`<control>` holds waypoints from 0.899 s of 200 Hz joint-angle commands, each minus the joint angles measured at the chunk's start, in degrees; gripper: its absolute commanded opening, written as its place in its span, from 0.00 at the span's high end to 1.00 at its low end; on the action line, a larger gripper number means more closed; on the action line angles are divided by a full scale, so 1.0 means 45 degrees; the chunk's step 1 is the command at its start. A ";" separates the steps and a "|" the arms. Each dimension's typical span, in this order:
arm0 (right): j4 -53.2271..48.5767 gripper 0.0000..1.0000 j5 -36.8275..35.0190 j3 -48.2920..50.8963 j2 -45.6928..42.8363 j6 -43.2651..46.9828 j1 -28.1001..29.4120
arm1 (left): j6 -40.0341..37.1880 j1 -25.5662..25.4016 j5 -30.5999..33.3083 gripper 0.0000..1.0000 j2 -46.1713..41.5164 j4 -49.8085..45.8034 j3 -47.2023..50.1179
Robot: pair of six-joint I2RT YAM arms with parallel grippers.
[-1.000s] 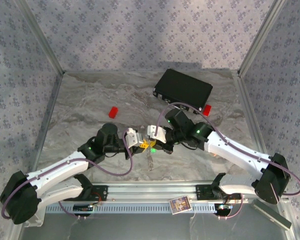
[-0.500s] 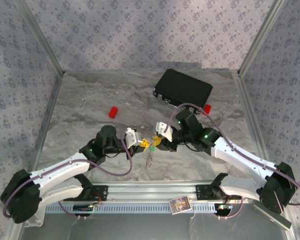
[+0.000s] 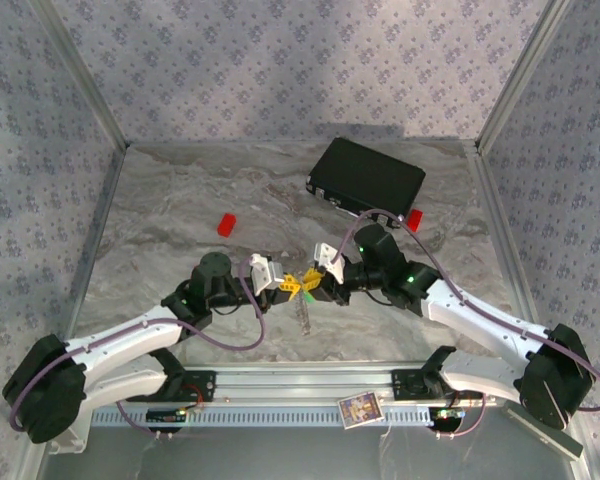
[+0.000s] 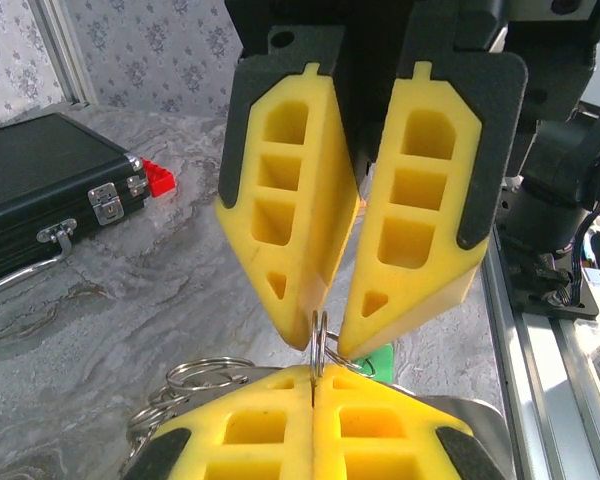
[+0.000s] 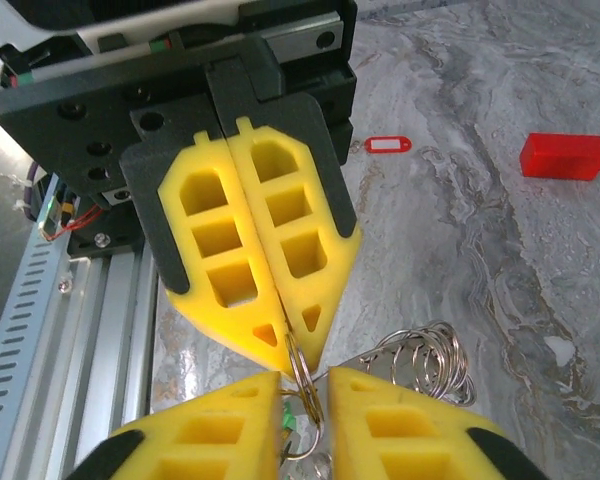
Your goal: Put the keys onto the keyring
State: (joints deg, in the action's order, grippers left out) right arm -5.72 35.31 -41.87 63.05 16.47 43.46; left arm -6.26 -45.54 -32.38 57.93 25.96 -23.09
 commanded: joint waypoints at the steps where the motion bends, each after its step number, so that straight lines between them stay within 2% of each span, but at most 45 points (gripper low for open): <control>1: 0.0238 0.87 0.0336 0.0105 0.0013 -0.0203 -0.0029 | 0.0161 -0.0092 -0.0509 1.00 -0.0012 0.0836 0.0012; 36: -0.0230 1.00 0.0391 -0.0152 0.0033 0.0072 -0.0028 | 0.0045 -0.0108 -0.0402 1.00 -0.0129 0.0564 -0.0083; 45: -0.0496 1.00 0.0381 -0.0278 0.0052 0.0235 -0.0029 | 0.0008 -0.0105 -0.0349 0.95 -0.0182 0.0407 -0.0130; 58: -0.1002 1.00 0.0339 -0.0573 0.0090 0.0565 -0.0011 | -0.0111 -0.0097 -0.0191 0.82 -0.0309 -0.0034 -0.0261; 76: -0.1855 1.00 0.0171 -0.1072 0.0178 0.1125 0.0009 | -0.0560 -0.0114 0.0021 0.76 -0.0520 -0.1097 -0.0561; 100: -0.3291 1.00 -0.0162 -0.1883 0.0501 0.1992 0.0173 | -0.1025 -0.0103 0.0184 0.76 -0.0635 -0.2247 -0.0930; 180: -0.4978 1.00 -0.0616 -0.3383 0.1401 0.3223 0.0730 | -0.1162 -0.0110 -0.0221 0.79 -0.0369 -0.2600 -0.1324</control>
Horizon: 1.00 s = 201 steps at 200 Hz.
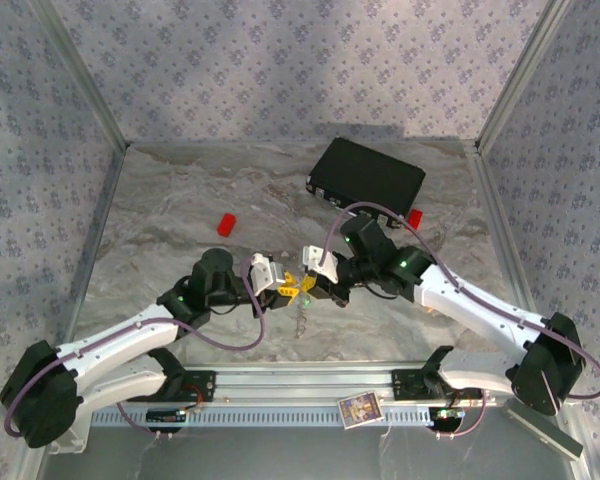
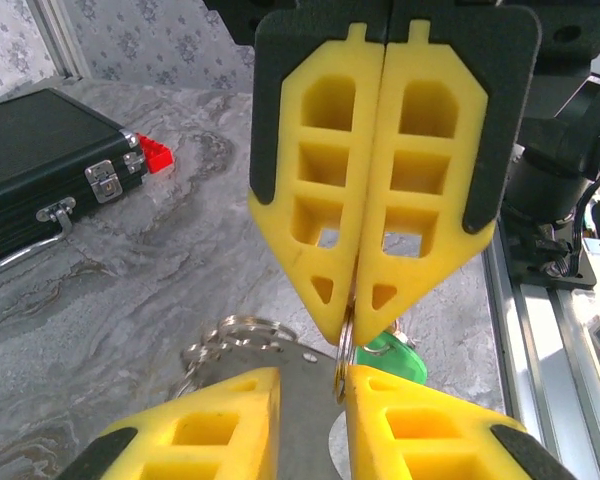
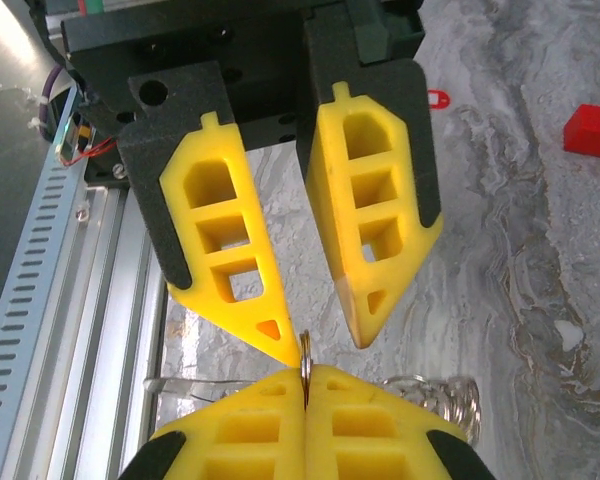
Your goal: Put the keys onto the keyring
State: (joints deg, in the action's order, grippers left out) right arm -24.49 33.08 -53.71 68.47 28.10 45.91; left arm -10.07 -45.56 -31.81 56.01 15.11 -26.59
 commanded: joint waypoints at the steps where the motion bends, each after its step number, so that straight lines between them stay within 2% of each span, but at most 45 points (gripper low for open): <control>1: -0.0826 1.00 -0.0123 -0.0755 0.0215 0.0645 0.0206 | -0.0319 -0.0098 -0.0350 0.79 0.0056 -0.0193 -0.0551; 34: -0.1146 1.00 -0.0150 -0.1087 0.0512 0.0792 0.0319 | -0.0474 -0.0094 -0.0417 0.83 0.0132 -0.0396 -0.0690; 80: -0.0914 1.00 0.0090 -0.1063 0.0465 0.0621 0.0307 | -0.0634 -0.0105 -0.0493 1.00 0.0191 -0.0607 -0.0787; 91: -0.0701 0.92 0.0093 -0.0888 0.0344 0.0427 0.0256 | -0.0623 -0.0105 -0.0480 1.00 0.0173 -0.0525 -0.0730; 108: -0.0162 0.75 0.0208 -0.0335 0.0010 -0.0085 -0.0054 | -0.0474 -0.0091 -0.0431 1.00 0.0108 -0.0193 -0.0533; 122: 0.0492 0.69 0.0435 0.0304 -0.0346 -0.0568 -0.0433 | -0.0244 -0.0104 -0.0401 1.00 0.0098 0.0326 -0.0293; 166: 0.1585 0.65 0.0377 0.1426 -0.0964 -0.1788 -0.0631 | 0.0163 -0.0098 -0.0172 1.00 0.0054 0.1366 0.0156; 201: 0.1908 0.66 0.0145 0.1863 -0.1283 -0.2272 -0.0632 | 0.0175 -0.0110 -0.0172 1.00 0.0112 0.1528 0.0186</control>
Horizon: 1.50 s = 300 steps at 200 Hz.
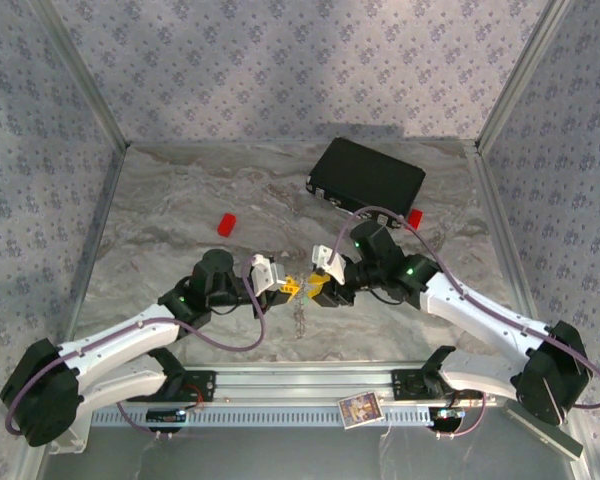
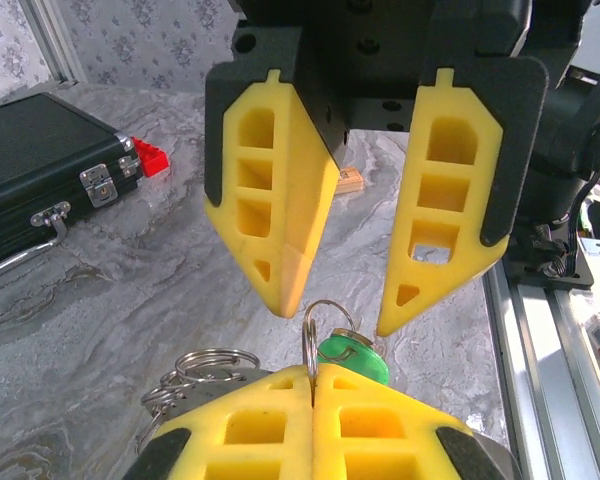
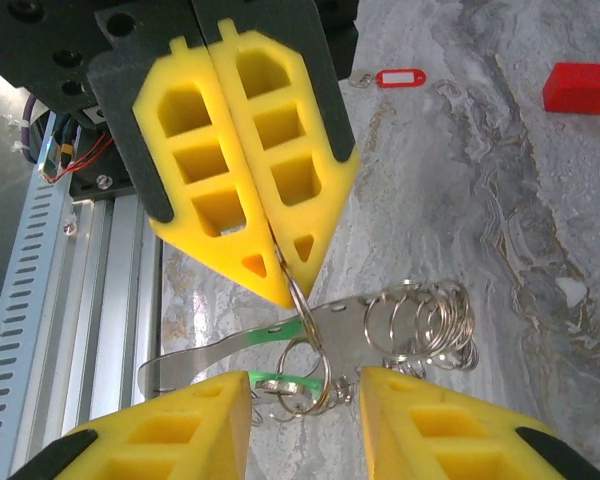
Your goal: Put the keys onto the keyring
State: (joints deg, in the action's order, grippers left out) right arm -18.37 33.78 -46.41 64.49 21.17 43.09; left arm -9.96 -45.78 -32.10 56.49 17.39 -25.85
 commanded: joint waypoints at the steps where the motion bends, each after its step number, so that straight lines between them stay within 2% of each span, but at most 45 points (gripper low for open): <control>1: 0.0557 0.67 -0.0008 0.0248 -0.0402 -0.0736 -0.0005 | 0.0147 -0.0051 -0.0102 1.00 0.0005 0.1021 0.0021; 21: 0.0510 0.70 0.0013 0.0278 -0.0429 -0.0797 -0.0025 | 0.0181 -0.0045 -0.0101 1.00 0.0045 0.1152 0.0042; 83: 0.0515 0.91 0.0130 0.0318 -0.0270 -0.0935 -0.0078 | 0.0220 -0.0074 -0.0199 1.00 0.0154 0.1463 0.0060; 108: 0.0525 0.96 0.0143 0.0316 -0.0089 -0.0954 -0.0119 | 0.0422 -0.0094 -0.0417 1.00 0.0147 0.1841 0.0043; 145: 0.0602 0.94 0.0453 0.0175 0.0306 -0.1059 -0.0122 | 0.0398 -0.0095 -0.0446 1.00 0.0248 0.1972 0.0021; 223: 0.1098 0.71 0.0063 0.0541 -0.0558 -0.0957 -0.0066 | 0.0359 -0.0146 -0.0349 1.00 0.0314 0.2025 0.0206; 273: 0.1811 0.70 0.0055 0.0568 -0.0214 -0.0905 0.0238 | 0.0406 -0.0192 -0.0367 1.00 0.0280 0.2062 0.0216; 300: 0.2054 0.80 0.0129 0.0558 0.0019 -0.0974 0.0329 | 0.0412 -0.0200 -0.0367 1.00 0.0241 0.2071 0.0216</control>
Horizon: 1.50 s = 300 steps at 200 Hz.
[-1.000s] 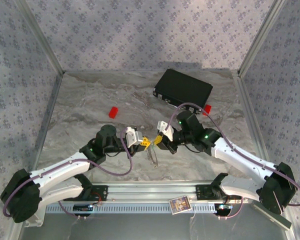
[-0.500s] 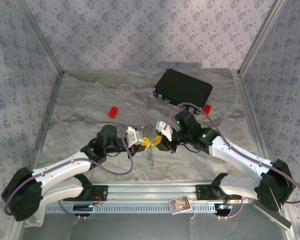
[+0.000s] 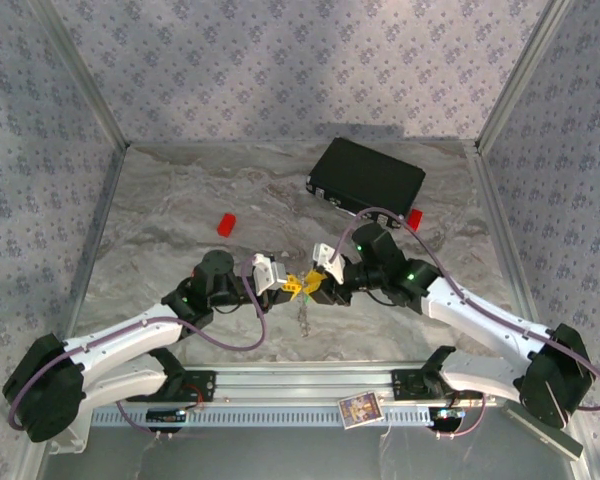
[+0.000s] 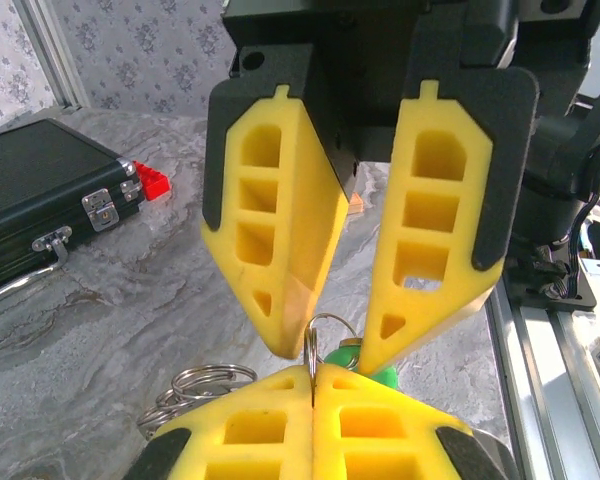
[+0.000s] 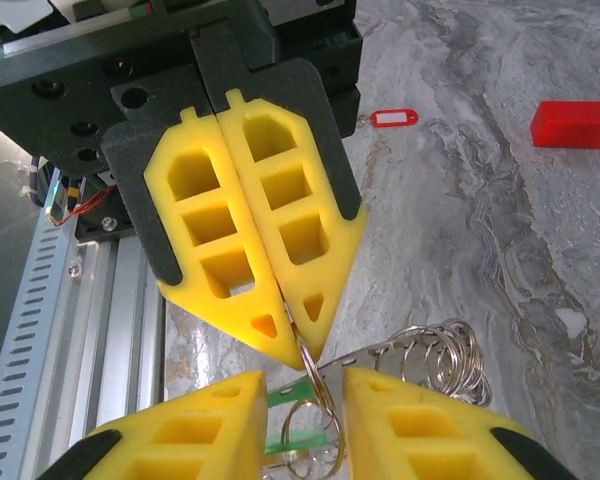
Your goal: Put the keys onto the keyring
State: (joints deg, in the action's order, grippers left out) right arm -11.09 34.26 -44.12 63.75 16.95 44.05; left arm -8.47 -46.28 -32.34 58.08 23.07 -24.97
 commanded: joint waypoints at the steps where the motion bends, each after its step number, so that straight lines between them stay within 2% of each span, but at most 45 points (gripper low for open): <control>1: 0.0435 0.80 0.0023 0.0043 0.0187 -0.0036 0.0124 | 0.0083 -0.0087 -0.0314 1.00 -0.0104 0.0800 0.0022; 31: 0.0118 0.98 -0.0004 -0.0113 0.0180 0.0181 0.0132 | -0.0015 -0.0100 -0.0262 1.00 -0.0154 0.0552 -0.0026; 50: -0.0585 1.00 -0.0143 -0.0530 0.0226 0.0633 0.0152 | -0.0392 -0.0105 -0.0046 1.00 -0.0183 -0.0448 -0.0352; 70: -0.1685 1.00 -0.0393 -0.1232 0.0419 0.1370 0.0266 | -0.0874 -0.0125 0.0311 0.76 -0.0211 -0.1534 -0.0677; 92: -0.3089 1.00 -0.0822 -0.2132 0.0863 0.2326 0.0465 | -0.1312 -0.0125 0.0559 0.72 -0.0246 -0.2460 -0.1007; 133: -0.4399 1.00 -0.1266 -0.3268 0.1566 0.3287 0.0907 | -0.1801 -0.0144 0.0565 0.80 -0.0120 -0.3409 -0.1469; 175: -0.4172 1.00 -0.1167 -0.3417 0.1619 0.3426 0.1128 | -0.1914 -0.0128 0.0181 0.99 -0.0076 -0.3580 -0.1565; 206: -0.2918 0.78 -0.0976 -0.2345 0.1066 0.2534 0.0712 | -0.1445 -0.0137 0.0078 1.00 -0.0192 -0.2535 -0.1019; 232: -0.1617 0.72 -0.0856 -0.1241 0.0739 0.1417 0.0372 | -0.0977 -0.0129 0.0096 1.00 -0.0172 -0.1378 -0.0522; 264: -0.0533 0.73 -0.0690 -0.0458 0.0515 0.0690 0.0347 | -0.0623 -0.0142 0.0077 1.00 -0.0154 -0.0604 -0.0213; 300: -0.0426 0.85 -0.0667 -0.0239 0.0328 0.0608 0.0327 | -0.0503 -0.0140 0.0096 1.00 -0.0154 -0.0280 -0.0027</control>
State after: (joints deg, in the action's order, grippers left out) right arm -15.66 29.78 -45.69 66.92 21.45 45.67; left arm -11.94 -46.52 -30.81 57.87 17.12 -25.65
